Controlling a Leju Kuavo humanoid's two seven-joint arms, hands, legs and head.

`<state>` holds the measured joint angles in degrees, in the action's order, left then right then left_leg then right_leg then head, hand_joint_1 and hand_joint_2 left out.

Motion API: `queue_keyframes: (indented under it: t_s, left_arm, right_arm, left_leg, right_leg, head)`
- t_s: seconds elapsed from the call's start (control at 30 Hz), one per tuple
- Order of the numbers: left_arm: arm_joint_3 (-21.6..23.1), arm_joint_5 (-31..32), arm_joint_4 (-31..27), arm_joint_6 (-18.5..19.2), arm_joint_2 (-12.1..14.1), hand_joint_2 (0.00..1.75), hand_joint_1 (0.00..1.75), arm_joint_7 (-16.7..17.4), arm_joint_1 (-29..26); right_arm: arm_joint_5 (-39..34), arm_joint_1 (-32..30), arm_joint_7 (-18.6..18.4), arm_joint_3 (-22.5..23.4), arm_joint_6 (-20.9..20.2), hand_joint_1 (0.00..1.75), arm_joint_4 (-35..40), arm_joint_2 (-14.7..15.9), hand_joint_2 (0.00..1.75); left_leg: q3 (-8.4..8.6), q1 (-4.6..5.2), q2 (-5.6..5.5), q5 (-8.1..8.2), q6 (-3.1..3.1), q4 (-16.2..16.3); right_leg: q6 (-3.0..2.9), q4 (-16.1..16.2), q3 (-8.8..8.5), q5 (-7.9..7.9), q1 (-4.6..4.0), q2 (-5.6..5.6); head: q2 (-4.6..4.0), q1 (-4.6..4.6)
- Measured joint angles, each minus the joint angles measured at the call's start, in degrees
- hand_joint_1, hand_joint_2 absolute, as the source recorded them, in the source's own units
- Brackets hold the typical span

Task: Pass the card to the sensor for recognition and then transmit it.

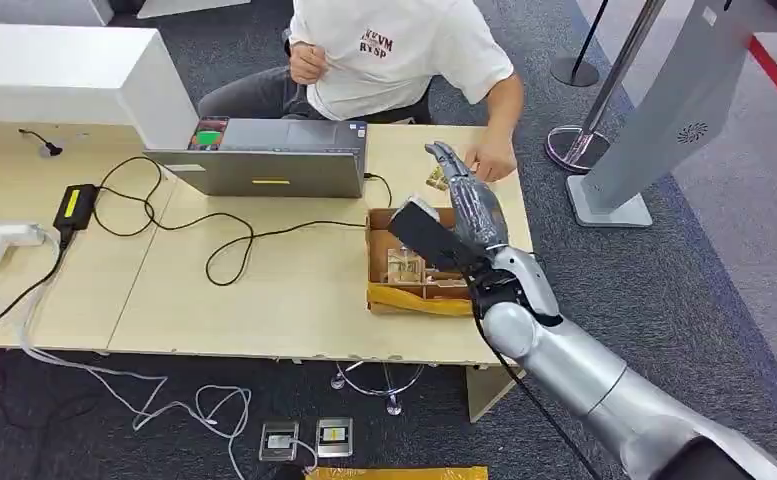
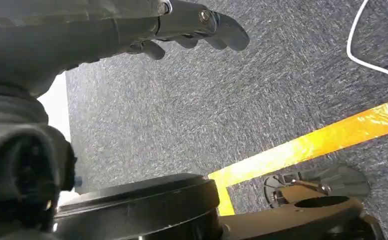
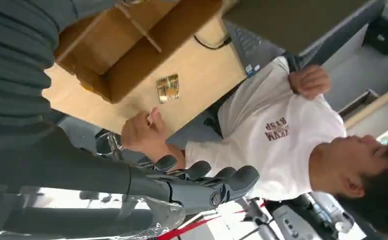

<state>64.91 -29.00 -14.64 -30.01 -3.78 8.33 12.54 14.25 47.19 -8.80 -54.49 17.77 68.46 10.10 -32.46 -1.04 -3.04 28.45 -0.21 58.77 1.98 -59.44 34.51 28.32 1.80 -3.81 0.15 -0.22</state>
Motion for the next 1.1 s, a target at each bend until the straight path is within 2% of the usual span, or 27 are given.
queue_keyframes:
  t_s: [0.23,0.4,0.5,0.63,0.73,1.1]
  left_arm:
    - [-0.37,-1.12,0.00,-0.70,0.09,0.00,0.00,-0.50,-0.68]
    - [-0.98,-1.22,0.00,-0.85,0.07,0.00,0.00,-0.61,-0.73]
    - [-1.11,-1.12,0.00,-0.83,0.07,0.00,0.00,-0.61,-0.73]
    - [-1.14,-0.57,0.00,-0.76,0.04,0.00,0.00,-0.33,-0.71]
    - [-1.14,-0.24,-0.02,-0.74,-0.02,0.00,0.00,0.15,-0.61]
    - [-1.14,0.94,-0.04,-0.20,-0.42,0.00,0.00,1.29,-0.09]
  right_arm:
    - [5.08,-5.76,-0.81,-0.09,-5.66,0.00,5.83,3.56,1.75]
    - [10.00,-7.99,-3.32,-0.63,-7.08,0.00,6.44,4.98,1.75]
    - [11.28,-8.53,-4.55,-0.98,-7.04,0.00,6.44,5.57,1.75]
    - [16.04,-10.12,-8.97,-0.96,-5.99,0.00,6.44,6.25,1.75]
    - [18.62,-11.26,-11.79,-0.48,-3.56,0.00,6.20,6.73,1.75]
    - [29.22,-12.16,-16.77,0.35,-1.93,0.00,4.14,7.49,1.75]
  left_leg:
    - [0.01,0.00,0.02,0.00,0.00,0.00]
    - [0.00,0.00,0.02,0.00,0.00,0.00]
    - [0.00,0.00,0.02,0.00,0.00,0.00]
    - [0.00,0.00,0.02,0.00,0.00,0.00]
    - [-0.01,0.00,0.02,0.00,0.00,0.00]
    - [0.00,0.00,0.02,0.00,0.00,0.00]
  right_leg:
    - [0.00,0.00,0.00,-0.01,0.00,-0.01]
    - [0.00,0.00,0.00,-0.01,0.00,-0.01]
    - [0.00,0.00,0.00,-0.01,0.00,-0.01]
    - [0.00,0.00,0.00,0.00,0.00,-0.01]
    - [0.00,0.01,0.00,0.00,0.01,0.00]
    - [0.00,0.00,0.00,-0.01,0.00,-0.01]
  head:
    - [-0.02,0.02]
    - [-0.02,0.02]
    - [-0.02,0.02]
    - [-0.02,0.04]
    - [-0.02,0.04]
    - [-0.02,0.02]
